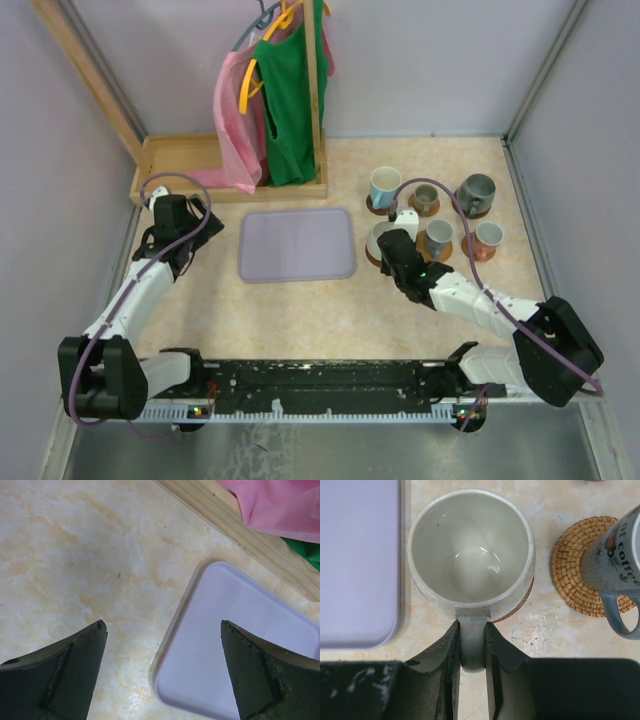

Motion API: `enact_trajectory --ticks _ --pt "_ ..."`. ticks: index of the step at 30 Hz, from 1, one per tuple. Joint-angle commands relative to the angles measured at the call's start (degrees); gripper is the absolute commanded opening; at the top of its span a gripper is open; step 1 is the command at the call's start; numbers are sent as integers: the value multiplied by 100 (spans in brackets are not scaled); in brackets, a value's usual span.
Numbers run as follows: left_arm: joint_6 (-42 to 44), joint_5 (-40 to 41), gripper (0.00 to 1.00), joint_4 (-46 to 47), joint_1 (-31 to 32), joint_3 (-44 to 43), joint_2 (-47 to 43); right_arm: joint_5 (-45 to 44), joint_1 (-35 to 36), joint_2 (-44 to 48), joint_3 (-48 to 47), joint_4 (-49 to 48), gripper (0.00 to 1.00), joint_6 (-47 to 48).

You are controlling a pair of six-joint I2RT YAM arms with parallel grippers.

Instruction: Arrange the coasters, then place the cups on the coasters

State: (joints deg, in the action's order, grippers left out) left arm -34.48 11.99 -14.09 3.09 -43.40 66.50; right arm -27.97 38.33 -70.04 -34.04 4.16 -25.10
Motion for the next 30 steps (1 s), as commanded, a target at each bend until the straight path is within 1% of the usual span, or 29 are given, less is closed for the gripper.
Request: enact_trajectory --ticks 1,8,10,15,20,23,30 --pt "47 -68 100 101 -40 -1 14 -116 -44 78 -30 -746 0 -125" --pt "34 -61 100 108 -45 14 3 -131 -45 103 103 -627 0 -211" --pt "29 -65 100 104 -42 15 12 -148 -44 110 127 -575 5 -245" --pt "20 -86 100 108 -45 11 21 -165 -44 167 179 -504 8 -294" --pt "15 -87 100 108 -45 7 12 -160 -45 235 158 -457 22 -307" --pt "20 -87 100 107 -44 13 -2 -166 -45 258 131 -413 24 -308" --pt "32 -101 100 117 -45 16 -21 -196 -45 310 31 -286 32 -309"
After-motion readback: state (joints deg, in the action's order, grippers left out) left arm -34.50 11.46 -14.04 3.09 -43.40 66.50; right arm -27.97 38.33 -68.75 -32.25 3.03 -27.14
